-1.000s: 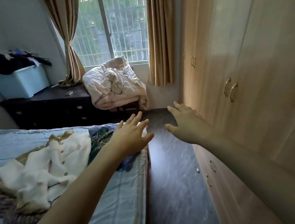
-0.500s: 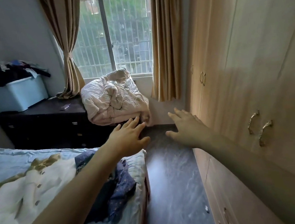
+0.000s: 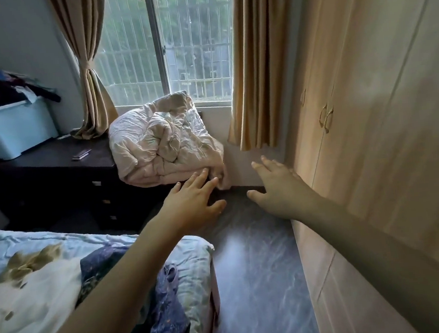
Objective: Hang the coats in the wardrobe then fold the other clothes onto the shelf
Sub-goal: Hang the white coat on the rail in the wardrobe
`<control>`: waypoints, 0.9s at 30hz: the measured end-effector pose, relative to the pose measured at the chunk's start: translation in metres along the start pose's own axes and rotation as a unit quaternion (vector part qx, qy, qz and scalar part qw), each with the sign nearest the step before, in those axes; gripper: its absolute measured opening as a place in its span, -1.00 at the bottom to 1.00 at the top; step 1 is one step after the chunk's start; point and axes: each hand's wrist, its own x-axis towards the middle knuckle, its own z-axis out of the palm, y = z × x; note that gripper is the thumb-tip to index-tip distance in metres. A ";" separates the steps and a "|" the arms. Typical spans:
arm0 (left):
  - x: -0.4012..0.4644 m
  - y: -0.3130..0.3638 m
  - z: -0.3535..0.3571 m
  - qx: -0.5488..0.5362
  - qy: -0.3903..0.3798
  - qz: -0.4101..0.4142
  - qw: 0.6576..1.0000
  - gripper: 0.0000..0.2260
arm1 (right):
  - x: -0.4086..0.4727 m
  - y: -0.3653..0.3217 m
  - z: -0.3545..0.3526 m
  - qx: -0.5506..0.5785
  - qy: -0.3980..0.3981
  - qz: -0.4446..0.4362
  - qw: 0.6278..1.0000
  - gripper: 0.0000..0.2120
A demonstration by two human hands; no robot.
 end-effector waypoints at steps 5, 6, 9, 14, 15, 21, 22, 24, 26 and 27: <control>0.091 -0.042 0.002 -0.006 -0.001 0.003 1.000 -0.44 | 0.100 0.007 0.015 -0.003 -0.010 -0.010 1.000 -0.30; 0.110 -0.052 0.000 -0.005 0.000 0.004 1.000 -0.44 | 0.122 0.007 0.016 0.000 -0.010 -0.011 1.000 -0.30; 0.167 -0.077 -0.005 -0.005 0.006 0.005 1.000 -0.42 | 0.184 0.011 0.018 0.003 -0.004 -0.012 1.000 -0.30; 0.250 -0.098 0.003 -0.006 -0.008 0.018 1.000 -0.40 | 0.257 0.030 0.031 0.012 -0.002 0.008 1.000 -0.30; 0.264 -0.100 0.006 -0.005 -0.010 0.023 1.000 -0.40 | 0.271 0.035 0.033 0.012 -0.004 0.012 1.000 -0.30; 0.355 -0.107 0.021 -0.001 -0.023 0.042 0.999 -0.38 | 0.352 0.077 0.045 0.018 0.003 0.027 0.999 -0.31; 0.370 -0.105 0.024 0.001 -0.024 0.043 0.999 -0.38 | 0.365 0.085 0.048 0.018 -0.001 0.029 0.999 -0.31; 0.402 -0.102 0.032 0.004 -0.030 0.046 0.998 -0.38 | 0.394 0.102 0.053 0.025 -0.013 0.035 0.999 -0.30; 0.435 -0.098 0.040 0.005 -0.038 0.048 0.998 -0.38 | 0.424 0.121 0.057 0.035 -0.019 0.039 0.998 -0.30; 0.453 -0.097 0.043 0.005 -0.041 0.046 0.998 -0.38 | 0.441 0.131 0.058 0.035 -0.019 0.038 0.999 -0.30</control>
